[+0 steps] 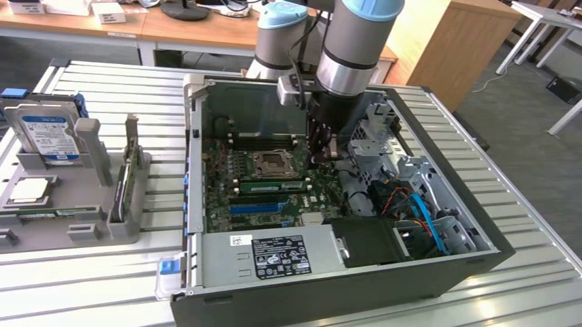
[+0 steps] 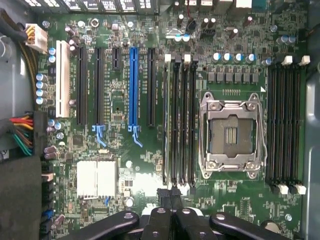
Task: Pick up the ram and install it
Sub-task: 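Press down the ram until it locks into place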
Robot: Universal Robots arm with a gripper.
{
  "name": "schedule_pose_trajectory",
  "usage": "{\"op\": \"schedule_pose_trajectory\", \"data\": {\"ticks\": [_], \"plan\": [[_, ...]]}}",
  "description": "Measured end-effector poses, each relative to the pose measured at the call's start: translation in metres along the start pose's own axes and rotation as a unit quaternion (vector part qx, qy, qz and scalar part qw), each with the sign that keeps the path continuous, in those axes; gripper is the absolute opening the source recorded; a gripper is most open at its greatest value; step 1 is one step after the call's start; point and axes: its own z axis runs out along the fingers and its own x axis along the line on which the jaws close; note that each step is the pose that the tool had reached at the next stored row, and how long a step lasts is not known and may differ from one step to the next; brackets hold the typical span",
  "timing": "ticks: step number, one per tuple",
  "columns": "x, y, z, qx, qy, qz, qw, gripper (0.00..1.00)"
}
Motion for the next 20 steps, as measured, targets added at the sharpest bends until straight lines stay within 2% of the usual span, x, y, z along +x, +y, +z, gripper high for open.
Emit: {"op": "schedule_pose_trajectory", "data": {"ticks": [9, 15, 20], "plan": [[-0.0001, -0.0022, 0.0008, 0.0001, -0.0001, 0.001, 1.0, 0.11], [0.0, -0.0022, 0.0026, 0.0001, 0.0002, 0.018, 0.9998, 0.11], [-0.0001, -0.0022, 0.0041, 0.0001, 0.0, 0.018, 0.9998, 0.11]]}}
